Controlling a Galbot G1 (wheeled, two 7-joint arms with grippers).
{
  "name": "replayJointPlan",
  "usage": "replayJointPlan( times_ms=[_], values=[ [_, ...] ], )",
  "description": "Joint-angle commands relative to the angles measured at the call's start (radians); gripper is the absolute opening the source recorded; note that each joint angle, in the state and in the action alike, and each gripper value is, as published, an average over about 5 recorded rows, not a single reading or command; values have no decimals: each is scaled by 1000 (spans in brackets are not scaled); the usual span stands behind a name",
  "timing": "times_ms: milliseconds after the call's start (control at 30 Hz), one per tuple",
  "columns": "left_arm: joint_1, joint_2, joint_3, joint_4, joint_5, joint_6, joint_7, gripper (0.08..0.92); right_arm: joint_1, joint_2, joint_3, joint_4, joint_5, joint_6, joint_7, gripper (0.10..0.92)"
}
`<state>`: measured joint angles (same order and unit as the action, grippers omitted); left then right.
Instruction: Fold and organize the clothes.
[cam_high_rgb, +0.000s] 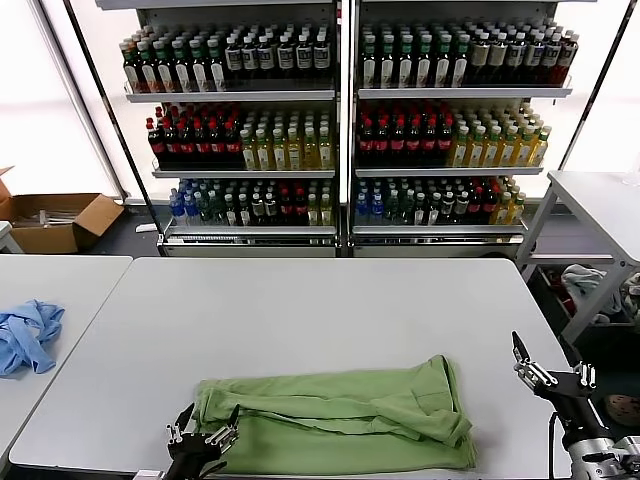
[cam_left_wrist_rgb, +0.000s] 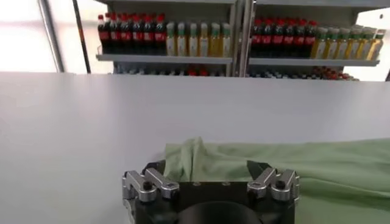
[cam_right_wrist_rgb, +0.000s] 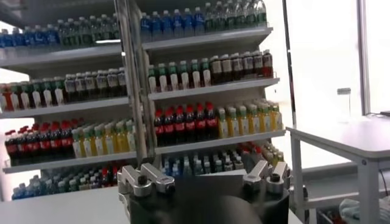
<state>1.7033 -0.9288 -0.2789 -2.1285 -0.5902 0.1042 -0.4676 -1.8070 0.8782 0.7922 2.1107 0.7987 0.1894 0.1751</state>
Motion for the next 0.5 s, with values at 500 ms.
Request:
replayJointPlan(
  times_ms=[500],
  values=[
    [-15,-21,34,70,-110,-50,3,681,9,5,11,-8,27,39,-11,823]
  ],
)
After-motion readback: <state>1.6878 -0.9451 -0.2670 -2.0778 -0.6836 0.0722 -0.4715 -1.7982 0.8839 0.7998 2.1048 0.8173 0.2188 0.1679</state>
